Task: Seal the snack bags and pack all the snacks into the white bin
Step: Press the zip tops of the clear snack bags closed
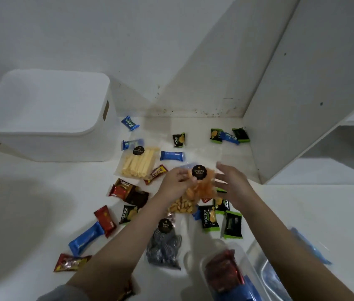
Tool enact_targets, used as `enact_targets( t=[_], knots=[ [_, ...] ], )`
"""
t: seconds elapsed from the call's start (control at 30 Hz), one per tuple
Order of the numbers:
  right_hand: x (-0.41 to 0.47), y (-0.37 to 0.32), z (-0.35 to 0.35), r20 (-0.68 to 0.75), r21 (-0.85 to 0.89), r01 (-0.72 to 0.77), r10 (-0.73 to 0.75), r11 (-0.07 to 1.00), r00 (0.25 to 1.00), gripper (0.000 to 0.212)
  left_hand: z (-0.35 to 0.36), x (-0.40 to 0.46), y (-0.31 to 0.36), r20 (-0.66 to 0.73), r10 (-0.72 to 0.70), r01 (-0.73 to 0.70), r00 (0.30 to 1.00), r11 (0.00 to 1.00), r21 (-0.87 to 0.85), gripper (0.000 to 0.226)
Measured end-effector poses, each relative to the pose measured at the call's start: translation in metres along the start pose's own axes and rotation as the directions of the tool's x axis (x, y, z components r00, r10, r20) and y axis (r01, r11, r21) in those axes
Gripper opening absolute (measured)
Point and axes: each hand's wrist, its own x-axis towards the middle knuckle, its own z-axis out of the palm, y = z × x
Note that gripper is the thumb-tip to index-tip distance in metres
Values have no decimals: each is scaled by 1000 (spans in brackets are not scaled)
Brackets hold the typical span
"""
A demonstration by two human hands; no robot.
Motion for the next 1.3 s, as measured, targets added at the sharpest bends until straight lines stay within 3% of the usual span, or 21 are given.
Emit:
enact_targets(
  t=[0.23, 0.4, 0.5, 0.8, 1.13, 1.3],
  knots=[
    [34, 21, 4, -200, -244, 160, -211, 957, 957, 43, 20, 29, -2, -38, -39, 42, 999, 996, 82, 38],
    [53, 22, -2, -263, -308, 128, -213, 943, 941, 50, 26, 39, -4, -2, -51, 52, 999, 997, 59, 34],
    [56, 22, -5, -292, -296, 134, -224, 946, 930, 51, 28, 37, -4, 46, -51, 49, 998, 997, 60, 50],
    [45, 24, -2, -278, -337, 154, -254, 929, 926, 49, 28, 19, -4, 122, -3, -12, 993, 993, 121, 49],
    [13, 27, 25, -216, -395, 245, -349, 885, 912, 38, -17, -15, -16, -43, 22, -19, 999, 997, 76, 36],
    [-14, 33, 48, -134, -407, 282, -362, 869, 922, 46, -42, -41, -20, -125, 39, -32, 991, 998, 56, 39]
  ],
)
